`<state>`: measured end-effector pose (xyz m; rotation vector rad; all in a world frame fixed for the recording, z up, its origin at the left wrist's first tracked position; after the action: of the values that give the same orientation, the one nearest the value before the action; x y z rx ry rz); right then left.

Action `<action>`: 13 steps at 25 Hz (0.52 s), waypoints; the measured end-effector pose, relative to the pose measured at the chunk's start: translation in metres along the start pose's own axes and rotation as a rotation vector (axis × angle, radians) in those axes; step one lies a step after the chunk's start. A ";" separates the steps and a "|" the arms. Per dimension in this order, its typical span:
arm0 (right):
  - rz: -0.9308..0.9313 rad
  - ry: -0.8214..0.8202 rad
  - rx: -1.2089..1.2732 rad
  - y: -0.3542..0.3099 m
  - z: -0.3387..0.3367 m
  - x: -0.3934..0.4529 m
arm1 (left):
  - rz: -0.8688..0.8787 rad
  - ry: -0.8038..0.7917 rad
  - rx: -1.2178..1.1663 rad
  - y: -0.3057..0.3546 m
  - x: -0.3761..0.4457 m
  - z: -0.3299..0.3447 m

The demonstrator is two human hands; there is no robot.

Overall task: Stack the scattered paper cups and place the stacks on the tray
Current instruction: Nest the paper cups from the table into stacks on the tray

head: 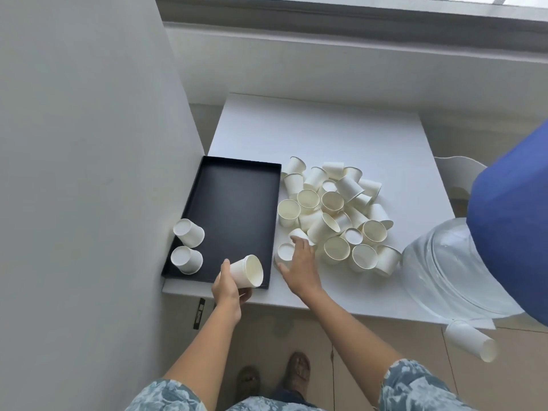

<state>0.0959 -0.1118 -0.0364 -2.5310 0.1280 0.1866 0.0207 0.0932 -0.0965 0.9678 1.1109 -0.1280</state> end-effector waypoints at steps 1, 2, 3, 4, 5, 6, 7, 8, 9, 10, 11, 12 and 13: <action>-0.003 -0.054 -0.121 0.005 0.005 0.007 | -0.002 -0.001 -0.007 0.002 0.001 -0.003; -0.023 -0.100 -0.224 0.009 0.012 0.011 | -0.003 -0.002 -0.013 0.004 0.001 -0.006; -0.058 -0.126 -0.318 0.011 0.018 0.013 | -0.001 -0.001 -0.016 0.006 0.002 -0.009; -0.105 -0.134 -0.411 0.010 0.024 0.013 | 0.003 0.002 -0.017 0.008 0.003 -0.013; -0.149 -0.134 -0.490 0.007 0.029 0.012 | 0.008 0.009 -0.018 0.010 0.004 -0.017; -0.175 -0.128 -0.532 0.006 0.033 0.010 | 0.012 0.017 -0.019 0.012 0.006 -0.021; -0.188 -0.120 -0.543 0.005 0.037 0.008 | 0.013 0.024 -0.021 0.013 0.007 -0.025; -0.199 -0.112 -0.540 0.004 0.041 0.005 | 0.013 0.031 -0.024 0.015 0.008 -0.028; -0.205 -0.107 -0.517 0.004 0.044 0.001 | 0.014 0.034 -0.026 0.015 0.010 -0.031; -0.194 -0.102 -0.464 0.006 0.046 -0.003 | 0.016 0.036 -0.026 0.016 0.011 -0.034; -0.155 -0.094 -0.372 0.011 0.049 -0.007 | 0.018 0.039 -0.026 0.016 0.012 -0.036; -0.090 -0.085 -0.246 0.018 0.050 -0.012 | 0.020 0.041 -0.026 0.015 0.012 -0.037; -0.007 -0.073 -0.107 0.027 0.050 -0.015 | 0.020 0.045 -0.025 0.015 0.013 -0.038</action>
<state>0.0719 -0.1045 -0.0893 -2.6264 0.0821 0.2898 0.0082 0.1336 -0.1016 0.9631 1.1409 -0.0761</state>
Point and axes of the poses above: each hand's wrist, its own x-axis towards the middle knuckle, its own z-axis out of the palm, y = z × x, the point moved 9 cm from there along x, towards the middle knuckle, and after that the axes turned 6 degrees about -x, right-handed, at the moved point
